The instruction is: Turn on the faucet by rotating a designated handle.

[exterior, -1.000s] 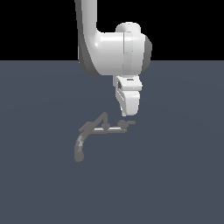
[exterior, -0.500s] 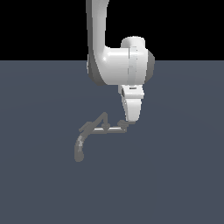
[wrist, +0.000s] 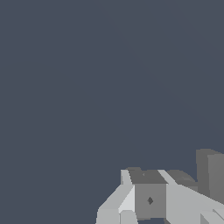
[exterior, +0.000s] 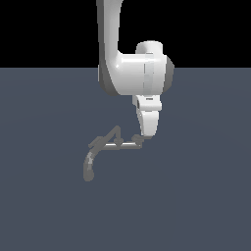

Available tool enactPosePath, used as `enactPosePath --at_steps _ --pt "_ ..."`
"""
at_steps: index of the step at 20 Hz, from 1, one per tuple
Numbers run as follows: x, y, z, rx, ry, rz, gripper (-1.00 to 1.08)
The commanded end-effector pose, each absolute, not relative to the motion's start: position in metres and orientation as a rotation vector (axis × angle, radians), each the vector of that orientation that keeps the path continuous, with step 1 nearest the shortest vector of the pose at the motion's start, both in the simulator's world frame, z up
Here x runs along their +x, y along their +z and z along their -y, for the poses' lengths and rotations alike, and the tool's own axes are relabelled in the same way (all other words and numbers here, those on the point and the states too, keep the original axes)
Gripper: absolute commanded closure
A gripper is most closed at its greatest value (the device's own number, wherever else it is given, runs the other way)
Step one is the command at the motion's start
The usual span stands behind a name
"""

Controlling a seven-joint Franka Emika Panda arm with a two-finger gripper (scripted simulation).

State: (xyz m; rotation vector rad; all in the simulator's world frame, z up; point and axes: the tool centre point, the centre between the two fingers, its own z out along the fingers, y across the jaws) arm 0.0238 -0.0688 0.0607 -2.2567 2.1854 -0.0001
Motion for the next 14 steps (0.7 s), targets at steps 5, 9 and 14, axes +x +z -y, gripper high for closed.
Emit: enactPosePath --at_steps 5,9,14 --pt "0.006 0.061 0.084 -2.256 0.0 -2.186 1.08" --pt "0.004 0.061 0.085 -2.258 -0.002 -2.182 1.08" --pt "-0.013 0.061 0.086 -2.257 -0.001 -2.183 1.08"
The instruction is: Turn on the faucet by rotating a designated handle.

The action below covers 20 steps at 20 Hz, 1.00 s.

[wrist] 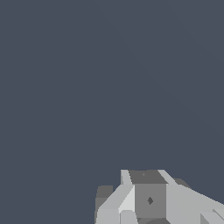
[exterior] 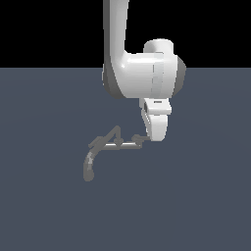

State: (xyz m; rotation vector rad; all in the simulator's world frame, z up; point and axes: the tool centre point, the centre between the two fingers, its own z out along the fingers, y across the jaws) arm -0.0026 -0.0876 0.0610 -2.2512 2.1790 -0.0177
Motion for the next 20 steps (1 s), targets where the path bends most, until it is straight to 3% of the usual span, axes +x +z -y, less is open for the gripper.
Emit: enactPosePath --at_steps 1,6,8,20 --pt "-0.017 0.061 0.087 -2.257 -0.001 -2.184 1.08" --pt "-0.034 0.061 0.088 -2.256 0.0 -2.185 1.08" --pt "-0.024 0.061 0.093 -2.242 -0.023 -2.188 1.08" --pt "-0.059 0.061 0.061 -2.255 -0.001 -2.186 1.08"
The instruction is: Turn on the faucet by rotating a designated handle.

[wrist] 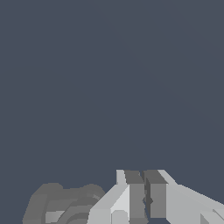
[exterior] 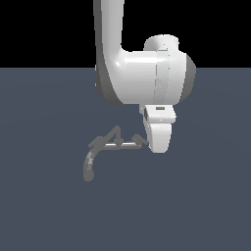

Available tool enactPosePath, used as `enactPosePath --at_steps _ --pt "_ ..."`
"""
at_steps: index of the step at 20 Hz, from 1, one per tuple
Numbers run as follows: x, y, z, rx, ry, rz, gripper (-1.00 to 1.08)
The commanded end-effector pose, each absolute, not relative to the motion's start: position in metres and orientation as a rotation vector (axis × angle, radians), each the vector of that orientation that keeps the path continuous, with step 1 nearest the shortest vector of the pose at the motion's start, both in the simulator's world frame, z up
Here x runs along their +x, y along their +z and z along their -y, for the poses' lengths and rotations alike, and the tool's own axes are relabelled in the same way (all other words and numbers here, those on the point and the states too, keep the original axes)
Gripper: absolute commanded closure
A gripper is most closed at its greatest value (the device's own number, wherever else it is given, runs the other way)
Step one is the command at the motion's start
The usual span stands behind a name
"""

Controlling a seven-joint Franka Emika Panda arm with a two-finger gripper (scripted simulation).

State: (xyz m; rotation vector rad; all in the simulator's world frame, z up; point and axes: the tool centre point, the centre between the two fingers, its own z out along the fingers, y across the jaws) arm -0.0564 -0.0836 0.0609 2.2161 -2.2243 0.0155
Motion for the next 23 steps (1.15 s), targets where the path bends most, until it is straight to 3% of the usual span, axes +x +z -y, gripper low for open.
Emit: enactPosePath --at_steps 1,9,10,11,23 --pt "-0.058 0.061 0.086 2.211 0.014 2.227 1.08" --pt "-0.056 0.061 0.027 2.254 0.001 2.188 1.08" --pt "-0.056 0.061 0.027 2.254 0.001 2.188 1.08" --pt "-0.062 0.061 0.072 2.162 0.011 2.26 1.08" --pt "-0.028 0.061 0.004 2.254 0.0 2.188 1.08"
